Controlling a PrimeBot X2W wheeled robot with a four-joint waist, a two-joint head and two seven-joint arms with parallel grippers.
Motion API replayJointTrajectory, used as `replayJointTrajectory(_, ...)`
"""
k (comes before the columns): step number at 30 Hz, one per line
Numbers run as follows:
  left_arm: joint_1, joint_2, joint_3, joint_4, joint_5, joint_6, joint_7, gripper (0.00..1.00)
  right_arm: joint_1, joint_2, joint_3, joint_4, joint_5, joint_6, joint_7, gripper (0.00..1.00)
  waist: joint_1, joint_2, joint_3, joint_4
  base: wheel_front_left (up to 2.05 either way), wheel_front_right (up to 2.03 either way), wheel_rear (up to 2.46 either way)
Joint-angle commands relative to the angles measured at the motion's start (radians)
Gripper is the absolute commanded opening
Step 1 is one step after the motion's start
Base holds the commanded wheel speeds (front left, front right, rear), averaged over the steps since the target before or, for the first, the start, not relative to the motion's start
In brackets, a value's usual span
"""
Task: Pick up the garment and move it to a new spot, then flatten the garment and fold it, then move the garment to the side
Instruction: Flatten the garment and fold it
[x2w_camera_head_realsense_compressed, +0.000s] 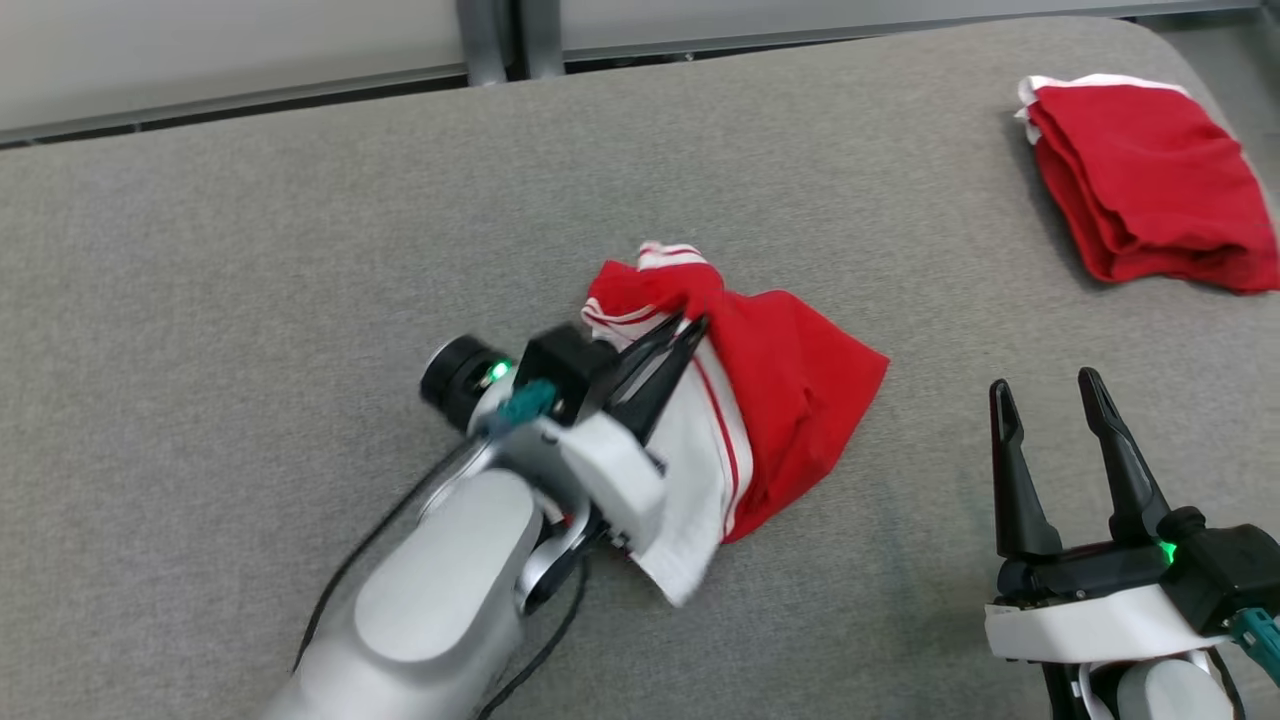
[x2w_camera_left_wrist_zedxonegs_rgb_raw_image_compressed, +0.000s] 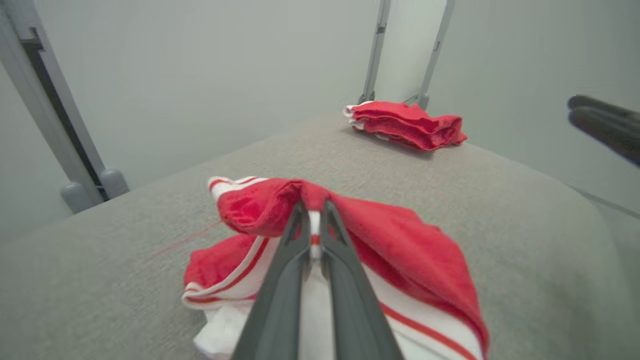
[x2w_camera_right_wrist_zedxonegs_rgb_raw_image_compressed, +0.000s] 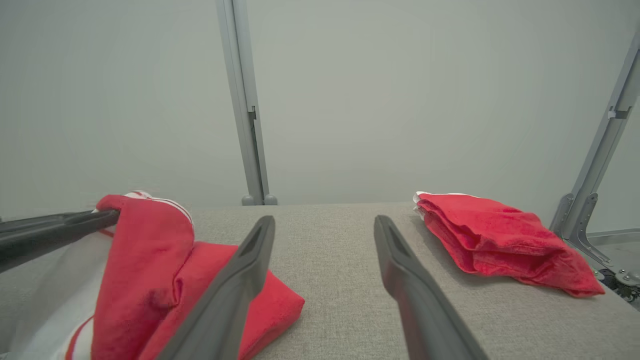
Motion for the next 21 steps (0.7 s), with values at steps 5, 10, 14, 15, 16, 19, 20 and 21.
replayJointTrajectory(5,-0.133,0.002,-0.055,-0.257,-0.369,-0.006,0.249,0.00,0.001,0.004,0.002,0.012,0.021,-0.002,0.000,1.00,0.0000,0.0000,-0.057,-0.080,0.00,0.00,0.00)
replayJointTrajectory(10,-0.294,-0.004,-0.002,-0.359,-0.585,0.005,0.412,0.00,0.027,0.006,-0.005,0.024,0.051,-0.002,0.000,1.00,0.0000,0.0000,-0.100,-0.142,0.00,0.00,0.00)
replayJointTrajectory(14,-0.463,-0.003,0.014,-0.345,-0.651,0.056,0.428,0.00,0.043,0.006,-0.023,0.029,0.069,-0.002,0.000,1.00,0.0000,0.0000,-0.141,-0.183,0.00,0.00,0.00)
replayJointTrajectory(15,-0.508,-0.003,0.019,-0.335,-0.658,0.070,0.413,0.00,0.047,0.006,-0.030,0.029,0.071,-0.002,0.000,1.00,0.0000,0.0000,-0.150,-0.189,0.00,0.00,0.00)
replayJointTrajectory(16,-0.555,-0.003,0.022,-0.321,-0.663,0.082,0.392,0.00,0.051,0.006,-0.035,0.029,0.069,-0.002,0.000,1.00,0.0000,0.0000,-0.159,-0.192,0.00,0.00,0.00)
replayJointTrajectory(19,-0.676,-0.003,0.029,-0.255,-0.664,0.115,0.304,0.00,0.063,0.006,-0.051,0.032,0.060,-0.002,0.000,1.00,0.0000,0.0000,-0.184,-0.188,0.00,0.00,0.00)
replayJointTrajectory(20,-0.706,-0.003,0.026,-0.229,-0.667,0.124,0.279,0.00,0.067,0.006,-0.056,0.031,0.058,-0.002,0.000,1.00,0.0000,0.0000,-0.190,-0.183,0.00,0.00,0.00)
replayJointTrajectory(21,-0.731,-0.002,0.024,-0.197,-0.670,0.134,0.252,0.00,0.070,0.007,-0.061,0.029,0.054,-0.002,0.000,1.00,0.0000,0.0000,-0.195,-0.175,0.00,0.00,0.00)
